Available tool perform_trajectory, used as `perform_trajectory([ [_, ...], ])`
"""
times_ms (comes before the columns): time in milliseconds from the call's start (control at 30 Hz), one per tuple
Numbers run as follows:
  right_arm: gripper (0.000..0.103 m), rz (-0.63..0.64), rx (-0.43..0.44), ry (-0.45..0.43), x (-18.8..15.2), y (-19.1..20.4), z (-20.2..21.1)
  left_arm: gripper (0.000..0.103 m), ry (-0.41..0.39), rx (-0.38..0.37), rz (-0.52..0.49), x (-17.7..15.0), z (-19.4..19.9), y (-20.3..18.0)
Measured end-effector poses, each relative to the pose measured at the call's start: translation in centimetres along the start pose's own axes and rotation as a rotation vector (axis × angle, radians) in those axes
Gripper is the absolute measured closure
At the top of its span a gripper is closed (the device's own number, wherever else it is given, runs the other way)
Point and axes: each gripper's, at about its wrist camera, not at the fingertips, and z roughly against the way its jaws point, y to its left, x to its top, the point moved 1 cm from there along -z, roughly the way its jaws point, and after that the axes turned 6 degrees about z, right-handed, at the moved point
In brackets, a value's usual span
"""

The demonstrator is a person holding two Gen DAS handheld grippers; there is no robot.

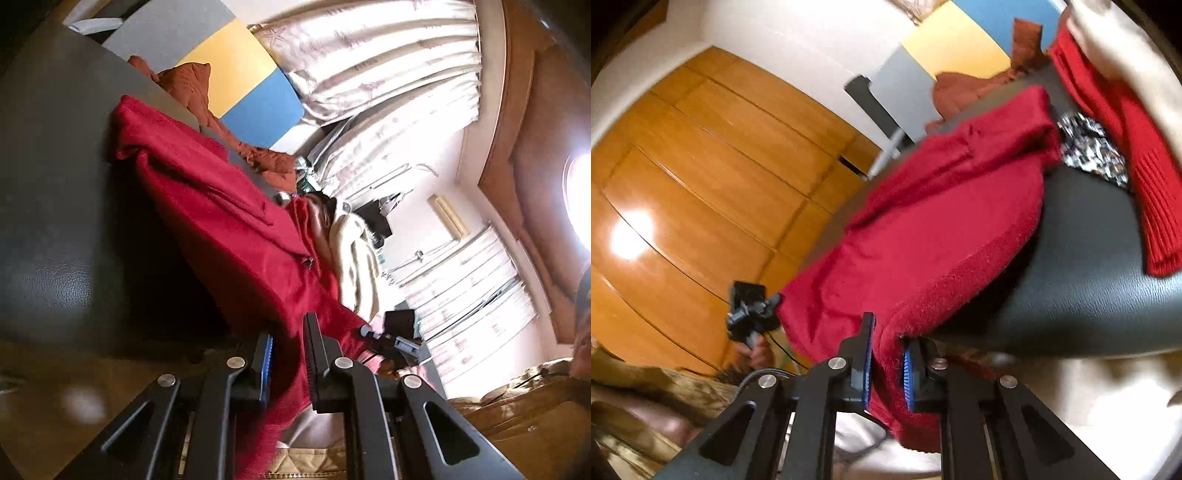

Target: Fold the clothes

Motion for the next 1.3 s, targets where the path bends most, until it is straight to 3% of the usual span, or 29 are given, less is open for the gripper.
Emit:
perform_trajectory([
  [133, 0.090, 0.005, -0.080, 0.069, -1.0, -0.4, -1.3, 0.090, 0.127, 0.156, 0.036, -1.4, -2.9, 2.2],
  [200, 0.090, 0.003, -0.166, 0.134, -1.5, -1.3, -2.0, 0.080, 0.168, 0.261, 0.009, -2.1, -4.0, 2.8],
  [300, 0.084, -0.020, -0.242, 0.191, -2.1, -2.7, -2.3, 0.077, 0.204, 0.354, 0.005, -2.4, -4.5, 3.7],
  [367, 0.059, -0.047, -0.252, 0.195, -2.2, -3.5, -2.2, 0.072, 0.205, 0.337, 0.036, -2.4, -4.2, 4.4],
  [400, 0.038, -0.056, -0.254, 0.194, -2.4, -3.7, -1.9, 0.069, 0.207, 0.316, 0.057, -2.5, -4.1, 4.8],
  [533, 0.035, -0.022, -0.208, 0.241, -3.5, -3.4, -2.5, 0.063, 0.244, 0.271, 0.129, -3.0, -4.6, 5.8],
  [633, 0.036, 0.037, -0.199, 0.308, -4.2, -2.4, -4.0, 0.063, 0.307, 0.254, 0.116, -3.3, -6.1, 5.2],
  [667, 0.037, 0.054, -0.203, 0.319, -4.2, -2.3, -4.1, 0.063, 0.328, 0.246, 0.088, -3.6, -6.4, 4.6],
  [700, 0.046, 0.071, -0.206, 0.329, -4.3, -2.1, -4.2, 0.067, 0.347, 0.238, 0.052, -4.0, -6.6, 3.9],
  [733, 0.069, 0.088, -0.210, 0.340, -4.4, -1.9, -4.4, 0.070, 0.350, 0.224, 0.018, -4.2, -6.5, 3.2],
  [767, 0.084, 0.104, -0.214, 0.351, -4.5, -1.7, -4.5, 0.081, 0.345, 0.206, -0.014, -4.3, -6.4, 2.5],
  [800, 0.093, 0.103, -0.202, 0.340, -4.3, -1.5, -4.4, 0.085, 0.341, 0.188, -0.046, -4.5, -6.2, 1.7],
  [1000, 0.094, 0.059, -0.027, 0.165, -1.8, 0.9, -2.1, 0.089, 0.129, -0.049, -0.005, -2.5, -1.1, -1.3],
  [1133, 0.094, 0.039, 0.132, 0.026, 0.1, 3.2, 0.3, 0.089, -0.014, -0.301, 0.071, -1.7, 2.3, -2.6],
  [1233, 0.094, 0.010, 0.273, -0.029, 0.2, 4.4, 1.4, 0.089, -0.043, -0.409, 0.110, -2.9, 3.4, -3.2],
  [1300, 0.094, -0.009, 0.333, -0.054, 0.0, 4.8, 1.9, 0.089, -0.032, -0.430, 0.140, -3.9, 3.7, -3.2],
])
